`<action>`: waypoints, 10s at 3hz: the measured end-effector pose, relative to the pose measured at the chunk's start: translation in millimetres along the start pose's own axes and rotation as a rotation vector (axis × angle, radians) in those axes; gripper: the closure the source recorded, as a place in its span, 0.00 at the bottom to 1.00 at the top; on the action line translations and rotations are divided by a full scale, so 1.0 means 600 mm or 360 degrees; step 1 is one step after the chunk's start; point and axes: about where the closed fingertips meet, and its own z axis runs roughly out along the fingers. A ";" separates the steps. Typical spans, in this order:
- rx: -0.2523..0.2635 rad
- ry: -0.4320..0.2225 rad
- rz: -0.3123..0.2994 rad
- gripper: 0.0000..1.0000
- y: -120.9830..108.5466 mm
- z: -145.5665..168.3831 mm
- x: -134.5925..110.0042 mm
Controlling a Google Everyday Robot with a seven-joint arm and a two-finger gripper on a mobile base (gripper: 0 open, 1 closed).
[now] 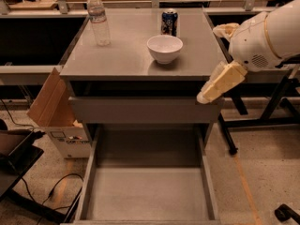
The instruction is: Place water bottle into middle drawer
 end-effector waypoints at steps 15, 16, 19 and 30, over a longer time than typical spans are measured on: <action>0.0442 -0.0903 0.0626 0.00 -0.435 0.575 -0.345; 0.0424 -0.0853 0.0672 0.00 -0.426 0.609 -0.361; 0.0205 -0.0928 0.0767 0.41 -0.379 0.672 -0.413; 0.0224 -0.0951 0.0684 1.00 0.092 0.229 -0.268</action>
Offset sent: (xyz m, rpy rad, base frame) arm 0.0279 0.0167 0.0035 0.1464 -0.0644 -0.0419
